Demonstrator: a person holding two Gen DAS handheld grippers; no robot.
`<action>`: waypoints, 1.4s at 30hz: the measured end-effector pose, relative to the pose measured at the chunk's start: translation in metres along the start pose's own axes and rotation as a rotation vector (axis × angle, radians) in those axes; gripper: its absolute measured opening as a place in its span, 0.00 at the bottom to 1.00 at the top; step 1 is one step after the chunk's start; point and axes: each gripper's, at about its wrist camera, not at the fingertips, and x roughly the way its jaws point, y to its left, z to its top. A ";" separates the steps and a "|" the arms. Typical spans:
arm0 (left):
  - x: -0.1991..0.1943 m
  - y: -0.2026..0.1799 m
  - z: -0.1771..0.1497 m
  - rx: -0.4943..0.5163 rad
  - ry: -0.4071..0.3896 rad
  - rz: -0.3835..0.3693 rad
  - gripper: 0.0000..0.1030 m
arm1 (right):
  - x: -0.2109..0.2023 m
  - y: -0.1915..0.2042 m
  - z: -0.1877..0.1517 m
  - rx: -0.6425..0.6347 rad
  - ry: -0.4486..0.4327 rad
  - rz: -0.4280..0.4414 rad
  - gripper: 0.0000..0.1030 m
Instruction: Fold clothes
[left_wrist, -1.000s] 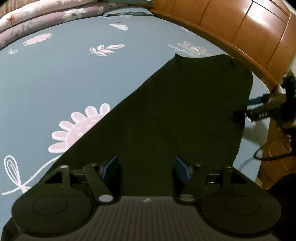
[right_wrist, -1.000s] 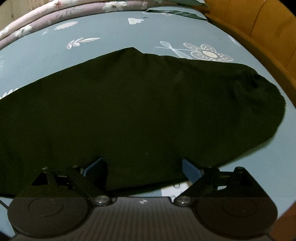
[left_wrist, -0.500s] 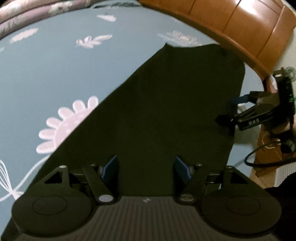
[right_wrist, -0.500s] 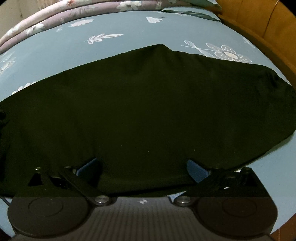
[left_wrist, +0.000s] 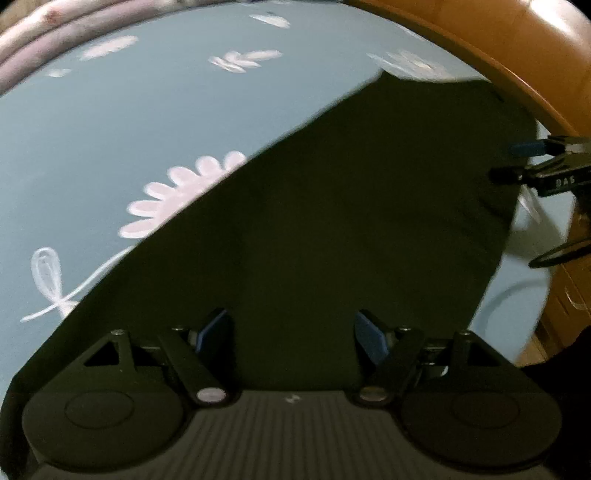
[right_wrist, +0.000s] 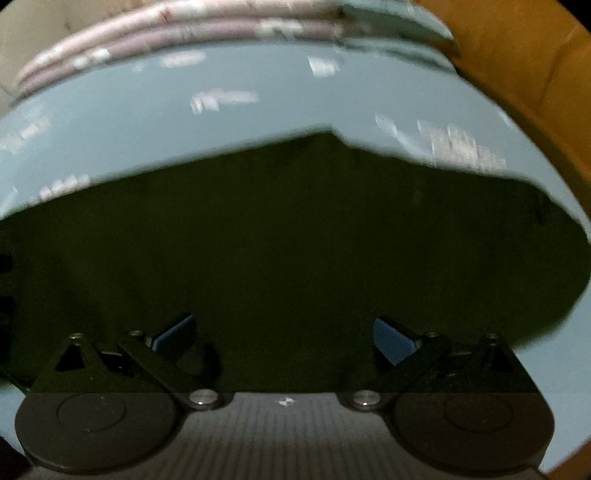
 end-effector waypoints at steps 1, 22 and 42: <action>-0.002 -0.007 0.001 -0.007 -0.016 0.026 0.73 | 0.000 -0.004 0.005 -0.015 -0.020 0.010 1.00; -0.047 0.009 -0.061 -0.585 -0.103 0.325 0.74 | 0.049 -0.018 0.016 -0.290 0.053 0.208 1.00; -0.086 0.053 -0.098 -0.713 -0.224 0.389 0.73 | 0.041 -0.005 0.037 -0.313 0.108 0.164 1.00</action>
